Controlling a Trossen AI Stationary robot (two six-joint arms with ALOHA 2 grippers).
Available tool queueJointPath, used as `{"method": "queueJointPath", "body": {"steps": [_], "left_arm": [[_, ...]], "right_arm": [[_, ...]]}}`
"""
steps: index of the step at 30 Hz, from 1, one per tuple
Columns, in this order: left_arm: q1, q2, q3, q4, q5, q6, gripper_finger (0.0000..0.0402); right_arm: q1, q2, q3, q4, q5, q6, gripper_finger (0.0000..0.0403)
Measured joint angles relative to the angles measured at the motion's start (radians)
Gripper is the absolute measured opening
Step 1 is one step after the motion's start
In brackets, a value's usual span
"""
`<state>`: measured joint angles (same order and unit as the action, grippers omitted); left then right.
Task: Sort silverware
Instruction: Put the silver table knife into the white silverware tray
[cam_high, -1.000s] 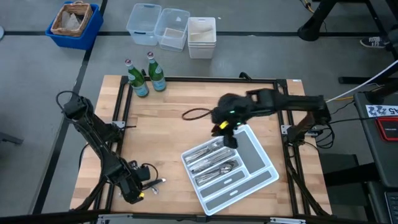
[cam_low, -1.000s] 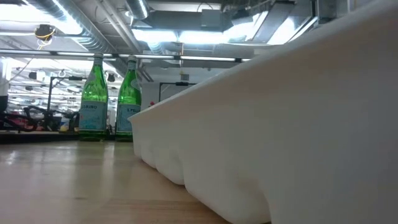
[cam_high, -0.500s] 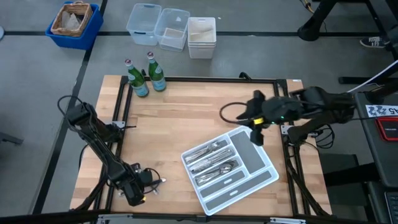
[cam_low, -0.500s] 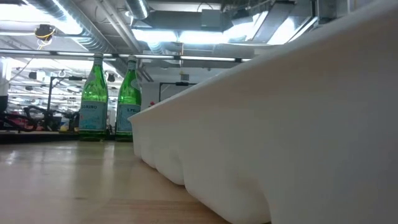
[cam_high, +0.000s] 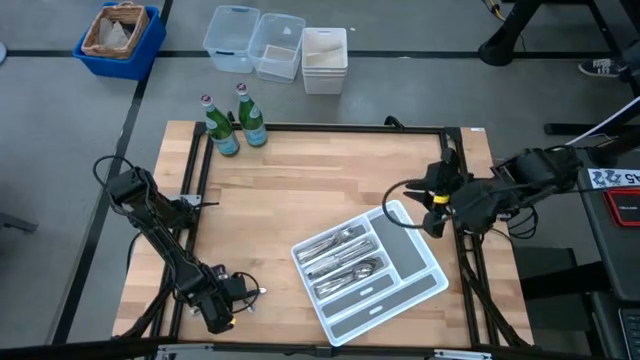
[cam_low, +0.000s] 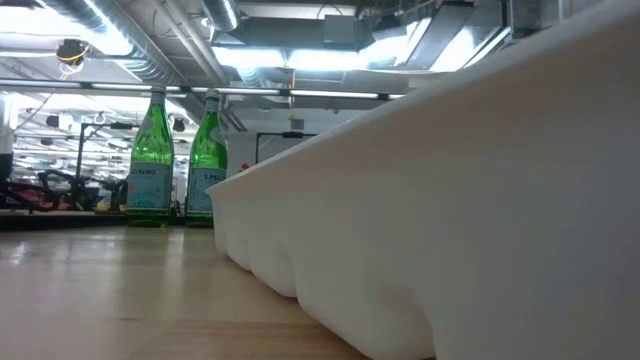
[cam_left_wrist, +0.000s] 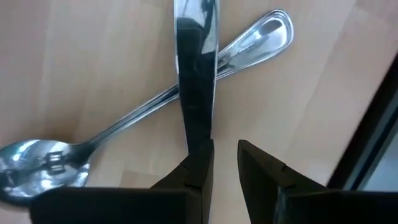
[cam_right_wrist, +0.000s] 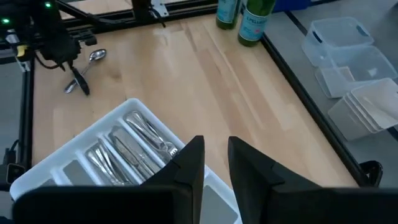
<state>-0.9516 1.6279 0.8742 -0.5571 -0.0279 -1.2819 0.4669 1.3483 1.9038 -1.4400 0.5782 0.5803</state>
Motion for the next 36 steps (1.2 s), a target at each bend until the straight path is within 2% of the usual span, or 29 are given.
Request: {"method": "queueJointPath", "body": {"steps": [9, 17, 24, 36], "left_arm": [[0.003, 0.000, 0.005, -0.009, 0.129, -0.016, 0.0062], [0.003, 0.000, 0.006, -0.014, 0.129, -0.046, 0.0062], [0.003, -0.001, 0.007, -0.085, 0.116, -0.057, 0.0062], [0.010, -0.003, 0.007, -0.048, 0.089, -0.053, 0.0062]], "right_arm": [[0.018, 0.005, -0.001, 0.002, 0.006, 0.043, 0.0076], [0.018, 0.005, -0.001, 0.002, 0.006, 0.044, 0.0076], [0.018, 0.011, -0.001, 0.008, 0.006, 0.044, 0.0076], [0.018, 0.019, -0.001, 0.003, -0.004, 0.043, 0.0076]]}}
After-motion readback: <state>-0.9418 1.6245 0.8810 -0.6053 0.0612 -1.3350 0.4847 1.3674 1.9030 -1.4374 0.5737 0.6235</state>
